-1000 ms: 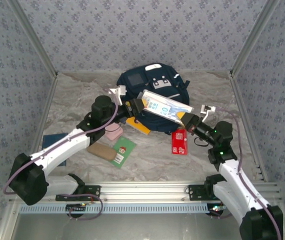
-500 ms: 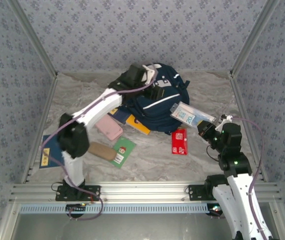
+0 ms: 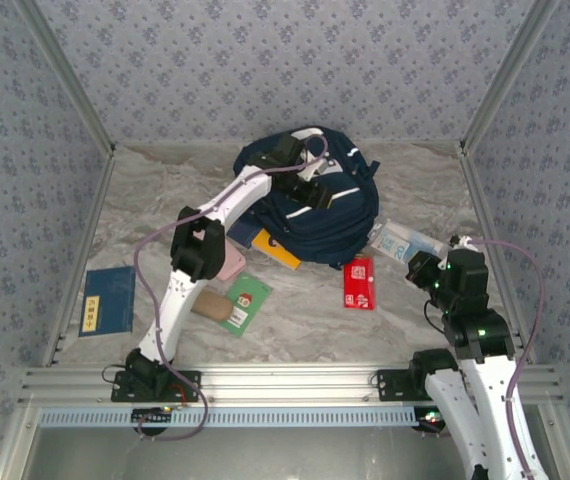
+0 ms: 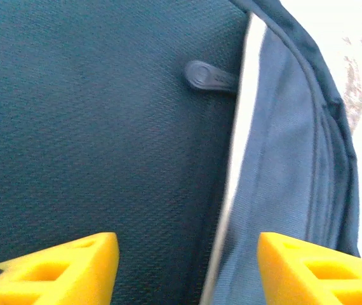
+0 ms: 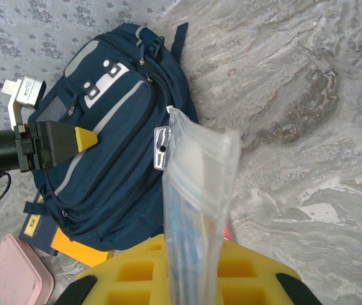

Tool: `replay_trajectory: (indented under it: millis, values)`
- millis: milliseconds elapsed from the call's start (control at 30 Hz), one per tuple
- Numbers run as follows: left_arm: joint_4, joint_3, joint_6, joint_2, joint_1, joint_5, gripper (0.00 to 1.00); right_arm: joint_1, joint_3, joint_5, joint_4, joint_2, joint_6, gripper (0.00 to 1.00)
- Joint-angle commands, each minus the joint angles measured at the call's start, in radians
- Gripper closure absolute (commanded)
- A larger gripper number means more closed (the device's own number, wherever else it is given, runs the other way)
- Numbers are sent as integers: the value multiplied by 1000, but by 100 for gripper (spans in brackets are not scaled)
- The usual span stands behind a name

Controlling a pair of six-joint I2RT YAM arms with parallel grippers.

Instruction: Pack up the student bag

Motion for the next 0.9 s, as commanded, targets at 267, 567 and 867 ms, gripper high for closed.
replay_trajectory:
  millis: [267, 567, 867]
  values:
    - [39, -10, -23, 2, -14, 152, 88, 6, -49, 1, 19, -1, -23, 100]
    - [6, 72, -53, -8, -3, 60, 100, 3, 18, -5, -12, 2, -24, 100]
    - [84, 160, -161, -172, 35, -36, 100, 3, 86, -55, 18, 15, -5, 100]
